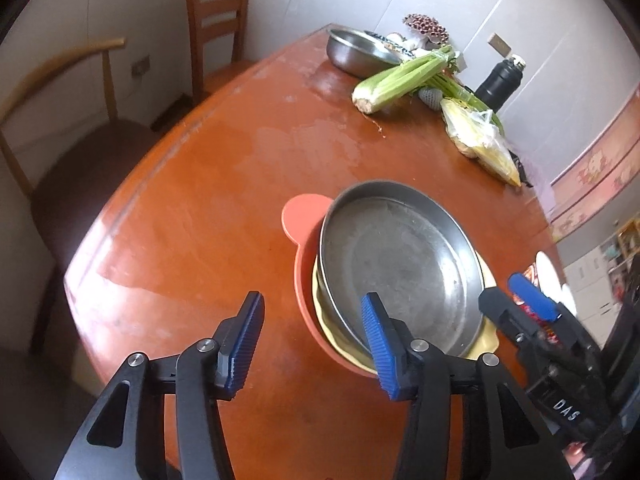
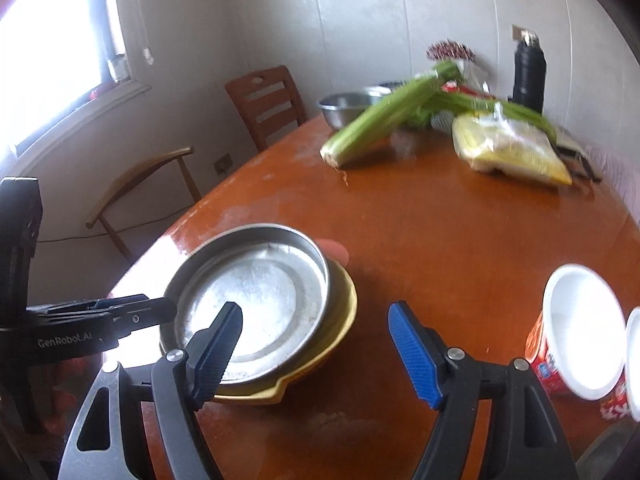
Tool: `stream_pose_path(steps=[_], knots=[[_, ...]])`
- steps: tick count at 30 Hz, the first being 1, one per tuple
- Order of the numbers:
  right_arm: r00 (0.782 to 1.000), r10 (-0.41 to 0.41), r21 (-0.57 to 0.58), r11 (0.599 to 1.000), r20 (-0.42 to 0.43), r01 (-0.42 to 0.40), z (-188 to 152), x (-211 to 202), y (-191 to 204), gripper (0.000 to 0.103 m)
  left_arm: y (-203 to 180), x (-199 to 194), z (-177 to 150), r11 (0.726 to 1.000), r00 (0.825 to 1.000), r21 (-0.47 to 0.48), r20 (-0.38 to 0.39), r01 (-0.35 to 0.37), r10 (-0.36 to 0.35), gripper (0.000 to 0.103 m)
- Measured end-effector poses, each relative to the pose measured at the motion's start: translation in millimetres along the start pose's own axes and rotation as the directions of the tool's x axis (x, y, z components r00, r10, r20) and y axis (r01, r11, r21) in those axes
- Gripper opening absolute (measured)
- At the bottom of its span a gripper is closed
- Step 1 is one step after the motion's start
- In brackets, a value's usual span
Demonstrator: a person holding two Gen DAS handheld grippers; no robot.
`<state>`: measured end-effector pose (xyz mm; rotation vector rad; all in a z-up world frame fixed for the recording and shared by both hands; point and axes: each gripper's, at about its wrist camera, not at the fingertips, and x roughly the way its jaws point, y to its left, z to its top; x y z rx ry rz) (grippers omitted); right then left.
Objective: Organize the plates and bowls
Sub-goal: 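Open the left gripper and withdraw it from the stacked steel pan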
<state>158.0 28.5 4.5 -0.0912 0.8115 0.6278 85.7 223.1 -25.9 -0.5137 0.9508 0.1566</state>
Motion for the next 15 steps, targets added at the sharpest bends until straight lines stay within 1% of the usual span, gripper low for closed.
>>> stream_pose_path(steps=[3, 8, 14, 15], knots=[[1.000, 0.001, 0.009, 1.000, -0.009, -0.001, -2.0, 2.6, -2.2, 0.075, -1.5, 8.6, 0.3, 1.000, 1.000, -0.006, -0.014, -0.009, 0.009, 0.053], [1.000, 0.014, 0.014, 1.000, -0.028, -0.014, -4.2, 7.8, -1.7, 0.075, -6.4, 19.0, -0.3, 1.000, 0.999, -0.009, -0.038, 0.002, -0.002, 0.053], [0.999, 0.015, 0.007, 1.000, -0.051, -0.015, -6.4, 13.3, 0.8, 0.075, -16.7, 26.1, -2.4, 1.000, 0.998, 0.000, -0.054, 0.030, -0.030, 0.053], [0.998, 0.017, 0.006, 1.000, -0.054, -0.016, -6.8, 13.7, 1.5, 0.075, -19.7, 27.1, -2.8, 1.000, 0.998, 0.006, -0.057, 0.027, -0.027, 0.055]])
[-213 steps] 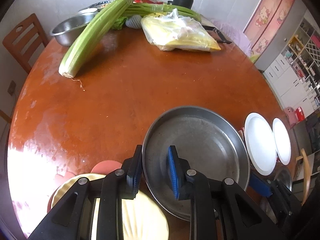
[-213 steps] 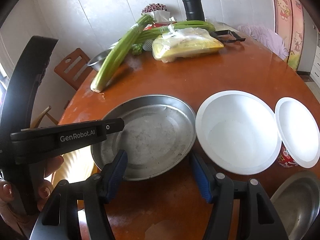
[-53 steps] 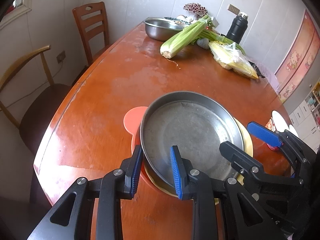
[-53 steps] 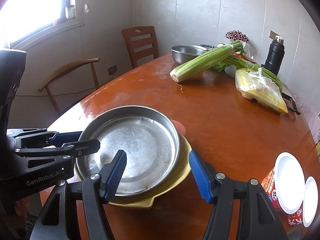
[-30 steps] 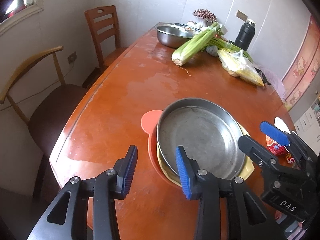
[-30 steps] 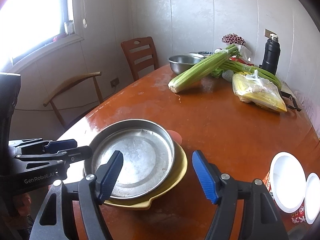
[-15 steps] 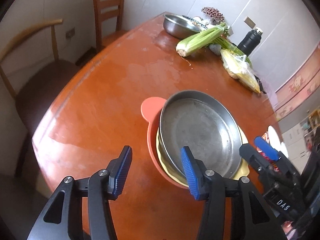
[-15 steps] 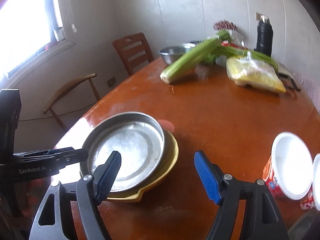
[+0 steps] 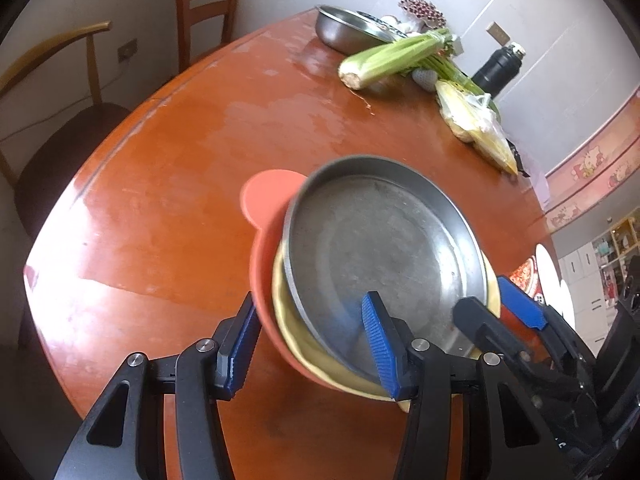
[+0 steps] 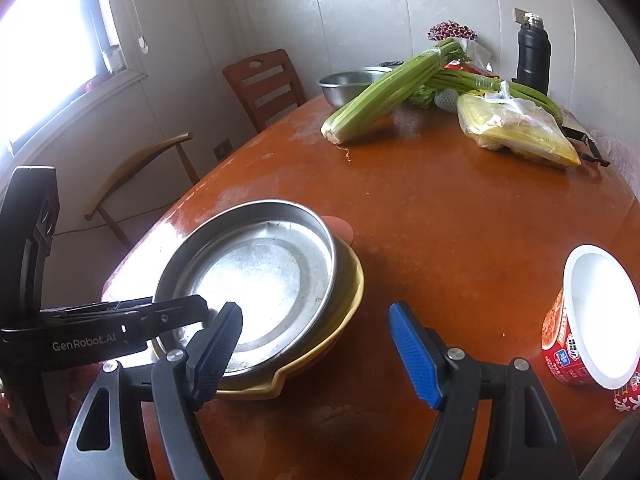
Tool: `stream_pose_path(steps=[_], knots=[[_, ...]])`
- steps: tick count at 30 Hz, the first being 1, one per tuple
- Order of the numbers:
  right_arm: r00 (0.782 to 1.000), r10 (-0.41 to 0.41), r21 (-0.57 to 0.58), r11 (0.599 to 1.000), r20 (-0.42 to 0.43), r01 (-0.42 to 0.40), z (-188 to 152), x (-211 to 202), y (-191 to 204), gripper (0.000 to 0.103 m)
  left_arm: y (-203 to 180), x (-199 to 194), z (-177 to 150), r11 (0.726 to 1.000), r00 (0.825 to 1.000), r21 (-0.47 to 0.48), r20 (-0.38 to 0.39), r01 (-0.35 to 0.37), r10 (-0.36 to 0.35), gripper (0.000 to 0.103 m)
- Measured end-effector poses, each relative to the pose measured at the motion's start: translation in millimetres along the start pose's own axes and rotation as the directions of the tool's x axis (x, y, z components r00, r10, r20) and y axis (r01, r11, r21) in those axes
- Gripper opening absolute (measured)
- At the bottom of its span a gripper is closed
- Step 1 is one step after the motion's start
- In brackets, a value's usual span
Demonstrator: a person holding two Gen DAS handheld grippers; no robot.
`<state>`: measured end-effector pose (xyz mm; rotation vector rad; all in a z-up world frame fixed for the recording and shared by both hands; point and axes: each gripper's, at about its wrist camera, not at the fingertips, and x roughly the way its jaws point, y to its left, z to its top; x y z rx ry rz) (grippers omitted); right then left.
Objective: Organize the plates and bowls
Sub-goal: 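Open the left gripper and withdraw it from the stacked steel pan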
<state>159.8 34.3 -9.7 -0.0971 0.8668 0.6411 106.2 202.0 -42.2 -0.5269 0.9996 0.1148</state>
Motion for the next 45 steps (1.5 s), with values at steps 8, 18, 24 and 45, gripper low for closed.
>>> stream_pose_path(steps=[8, 18, 24, 45], knots=[[1.000, 0.002, -0.006, 1.000, -0.023, -0.002, -3.6, 4.7, -0.1, 0.075, -9.4, 1.7, 2.7, 1.000, 1.000, 0.010, 0.007, -0.028, 0.027, 0.059], [0.999, -0.010, 0.014, 1.000, -0.039, 0.010, -2.0, 8.6, -10.3, 0.075, -38.4, 21.0, 15.4, 0.998, 1.000, 0.065, -0.005, -0.020, 0.020, 0.061], [0.997, -0.063, 0.036, 0.997, -0.033, 0.064, 0.3, 8.7, -22.9, 0.076, -55.8, 32.9, 23.0, 0.995, 1.000, 0.094, -0.017, -0.011, 0.013, 0.062], [0.997, -0.073, 0.081, 0.994, 0.018, 0.071, 6.6, -0.1, -37.2, 0.076, -58.6, 30.6, 28.5, 0.995, 0.999, 0.094, 0.029, -0.025, 0.023, 0.063]])
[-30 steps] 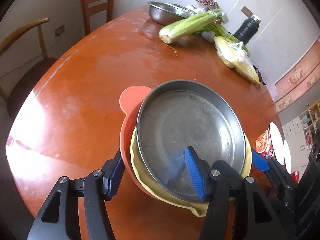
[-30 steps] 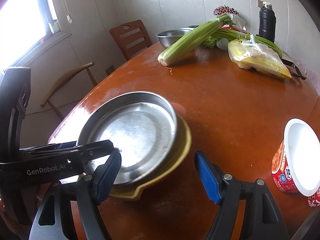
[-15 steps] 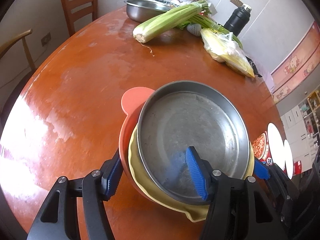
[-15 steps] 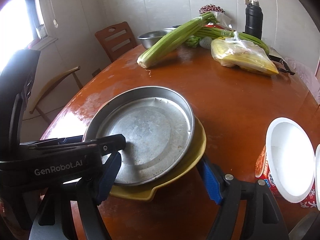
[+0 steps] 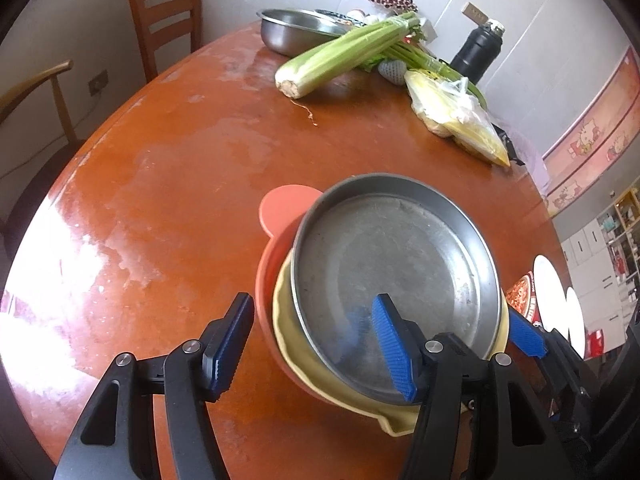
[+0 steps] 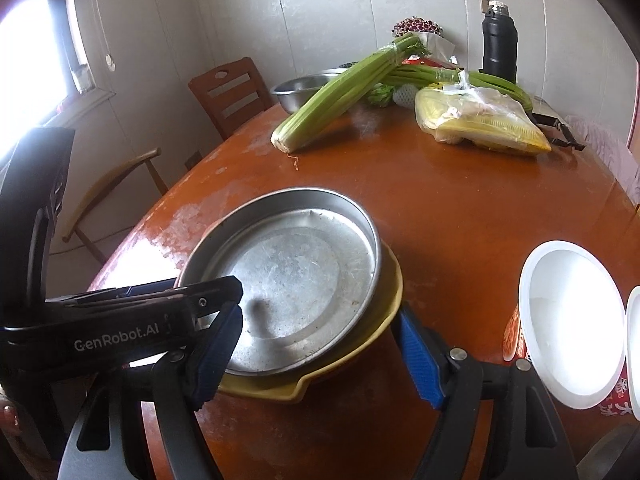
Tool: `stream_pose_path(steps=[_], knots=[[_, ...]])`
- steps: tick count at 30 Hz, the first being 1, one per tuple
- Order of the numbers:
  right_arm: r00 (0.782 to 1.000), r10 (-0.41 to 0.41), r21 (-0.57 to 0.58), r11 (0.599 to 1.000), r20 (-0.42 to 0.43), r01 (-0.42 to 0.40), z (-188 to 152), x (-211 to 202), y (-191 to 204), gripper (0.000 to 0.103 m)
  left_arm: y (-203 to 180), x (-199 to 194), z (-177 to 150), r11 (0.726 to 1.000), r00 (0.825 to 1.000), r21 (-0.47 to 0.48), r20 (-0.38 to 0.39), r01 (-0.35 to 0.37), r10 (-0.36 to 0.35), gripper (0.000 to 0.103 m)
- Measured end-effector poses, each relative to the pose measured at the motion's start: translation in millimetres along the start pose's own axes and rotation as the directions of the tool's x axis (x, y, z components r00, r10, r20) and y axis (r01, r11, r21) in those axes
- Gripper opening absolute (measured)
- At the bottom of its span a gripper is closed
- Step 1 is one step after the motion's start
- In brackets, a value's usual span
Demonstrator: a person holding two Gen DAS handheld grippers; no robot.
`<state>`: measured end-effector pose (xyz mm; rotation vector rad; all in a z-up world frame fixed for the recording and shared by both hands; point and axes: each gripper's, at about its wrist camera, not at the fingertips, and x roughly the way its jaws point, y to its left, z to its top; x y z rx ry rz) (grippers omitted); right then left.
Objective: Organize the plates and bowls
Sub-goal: 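Open the left gripper and withdraw it from the stacked steel pan, then move the open left gripper to the rim of the deep steel bowl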
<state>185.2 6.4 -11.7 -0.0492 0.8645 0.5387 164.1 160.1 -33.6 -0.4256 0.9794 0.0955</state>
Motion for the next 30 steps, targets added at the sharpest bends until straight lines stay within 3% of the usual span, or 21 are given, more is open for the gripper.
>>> stream_pose_path(steps=[13, 30], knots=[[0.998, -0.051, -0.016, 0.999, 0.047, 0.051, 0.8, -8.3, 1.5, 0.076, 6.8, -22.4, -3.3, 0.995, 0.990, 0.000, 0.097, -0.103, 0.102, 0.063], [0.985, -0.084, 0.001, 0.996, 0.150, 0.085, 4.8, -27.8, -3.1, 0.076, 3.3, -55.5, -16.6, 0.995, 0.982, -0.001, 0.165, -0.097, 0.096, 0.063]])
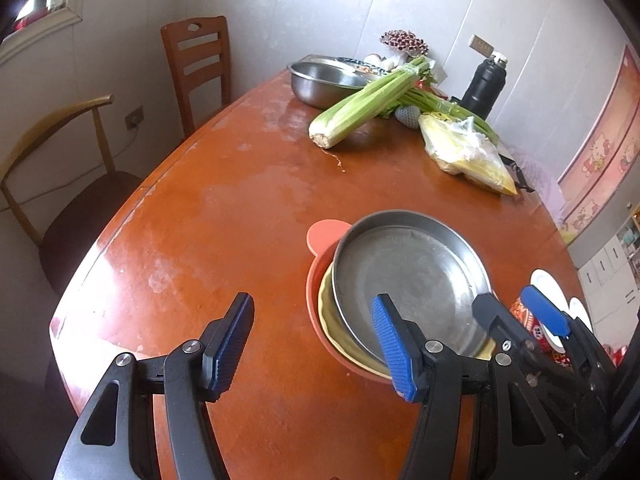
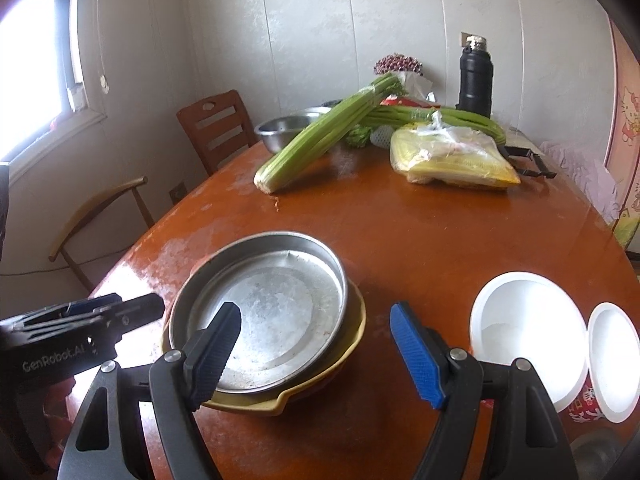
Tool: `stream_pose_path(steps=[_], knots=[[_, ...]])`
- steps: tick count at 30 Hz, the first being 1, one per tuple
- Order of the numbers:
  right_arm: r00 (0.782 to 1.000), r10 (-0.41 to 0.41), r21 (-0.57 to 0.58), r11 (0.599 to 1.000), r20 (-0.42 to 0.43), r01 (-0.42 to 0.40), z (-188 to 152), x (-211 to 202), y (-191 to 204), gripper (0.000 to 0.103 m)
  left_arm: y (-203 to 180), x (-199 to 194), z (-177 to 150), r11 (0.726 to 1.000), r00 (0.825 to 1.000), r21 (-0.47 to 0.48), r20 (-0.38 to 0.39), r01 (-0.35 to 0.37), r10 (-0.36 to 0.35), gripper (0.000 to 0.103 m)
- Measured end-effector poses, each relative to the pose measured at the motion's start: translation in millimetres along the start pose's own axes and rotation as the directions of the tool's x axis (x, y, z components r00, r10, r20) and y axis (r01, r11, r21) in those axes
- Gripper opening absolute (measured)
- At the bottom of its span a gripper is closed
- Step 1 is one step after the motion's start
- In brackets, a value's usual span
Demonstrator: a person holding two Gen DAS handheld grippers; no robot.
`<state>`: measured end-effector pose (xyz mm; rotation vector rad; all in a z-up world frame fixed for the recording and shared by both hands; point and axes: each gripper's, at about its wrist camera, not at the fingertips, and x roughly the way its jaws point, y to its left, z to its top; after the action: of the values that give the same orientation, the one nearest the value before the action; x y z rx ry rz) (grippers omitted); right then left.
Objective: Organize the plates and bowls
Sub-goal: 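Move the open left gripper to the rim of the deep steel bowl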
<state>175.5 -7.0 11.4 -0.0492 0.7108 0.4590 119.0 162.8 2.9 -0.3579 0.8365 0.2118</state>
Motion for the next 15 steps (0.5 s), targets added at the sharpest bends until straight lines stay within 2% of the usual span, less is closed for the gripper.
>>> stream_pose_path(steps=[6, 15], knots=[[0.995, 0.008, 0.021, 1.000, 0.099, -0.010, 1.2, -37.4, -3.9, 0.078, -13.8, -20.2, -5.7, 0.999, 0.999, 0.029, 0.032, 0.018, -0.019, 0.063], [0.975, 0.018, 0.018, 1.000, 0.224, -0.023, -10.9, -115.6, -26.1, 0.084, -61.1, -59.4, -18.5, 0.988, 0.988, 0.111, 0.103, 0.105, -0.117, 0.063]])
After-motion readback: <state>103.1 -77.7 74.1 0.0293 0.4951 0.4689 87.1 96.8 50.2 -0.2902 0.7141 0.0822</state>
